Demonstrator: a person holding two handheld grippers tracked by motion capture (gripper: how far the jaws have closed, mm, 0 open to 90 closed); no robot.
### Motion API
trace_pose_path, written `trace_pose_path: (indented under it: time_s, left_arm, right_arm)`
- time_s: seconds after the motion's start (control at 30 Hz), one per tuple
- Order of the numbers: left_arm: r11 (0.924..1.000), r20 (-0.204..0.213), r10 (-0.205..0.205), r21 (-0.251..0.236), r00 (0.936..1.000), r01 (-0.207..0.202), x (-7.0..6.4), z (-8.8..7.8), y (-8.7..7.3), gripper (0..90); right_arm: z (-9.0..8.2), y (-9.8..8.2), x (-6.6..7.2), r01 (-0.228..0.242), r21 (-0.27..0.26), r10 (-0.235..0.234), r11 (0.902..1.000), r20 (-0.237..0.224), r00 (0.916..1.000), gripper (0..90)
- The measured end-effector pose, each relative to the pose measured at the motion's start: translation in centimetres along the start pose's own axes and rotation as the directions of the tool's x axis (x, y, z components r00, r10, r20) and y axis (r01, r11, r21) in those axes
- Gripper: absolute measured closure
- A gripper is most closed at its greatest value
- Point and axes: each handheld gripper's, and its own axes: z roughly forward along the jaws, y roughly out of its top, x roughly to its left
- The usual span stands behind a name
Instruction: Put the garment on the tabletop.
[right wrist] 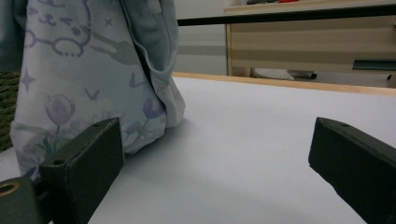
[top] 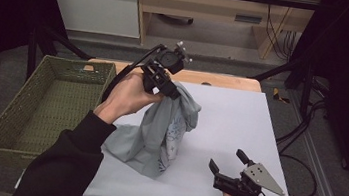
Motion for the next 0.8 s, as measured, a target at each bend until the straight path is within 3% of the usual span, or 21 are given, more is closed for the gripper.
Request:
trace_pose_path:
  time_s: [0.13,0.2,0.5,0.53,0.63,0.8]
  left_arm:
    - [0.9998,0.024,-0.005,0.019,0.9997,0.004,0.3,1.1,-0.8,79.4]
    - [0.998,0.03,0.0,0.063,0.9996,-0.002,0.5,2.1,-1.1,79.4]
    - [0.9957,0.068,0.011,0.092,0.9976,-0.017,-0.1,4.8,-1.3,79.3]
    - [0.9943,0.08,0.017,0.104,0.9967,-0.025,-0.3,5.6,-1.4,79.2]
    - [0.9943,0.092,0.018,0.103,0.9956,-0.028,-0.6,6.5,-1.6,79.2]
    - [0.9933,0.114,0.018,0.111,0.9933,-0.03,-1.1,8.0,-2.0,79.1]
  right_arm:
    - [0.0,0.0,-0.1,0.009,-0.002,-0.009,1.0,-0.002,1.0,3.6]
    - [0.1,0.0,-0.1,0.008,-0.006,-0.008,1.0,-0.001,1.0,3.6]
    - [0.0,-0.1,-0.2,0.014,-0.005,-0.014,0.9999,-0.002,0.9999,3.6]
    - [-0.1,0.0,0.0,-0.017,0.0,0.017,0.9999,-0.007,0.9998,3.6]
    - [-0.1,0.0,-0.2,0.013,-0.007,-0.013,0.9999,0.002,0.9999,3.6]
    - [-0.1,0.0,-0.2,0.004,-0.009,-0.004,0.9999,-0.003,1.0,3.6]
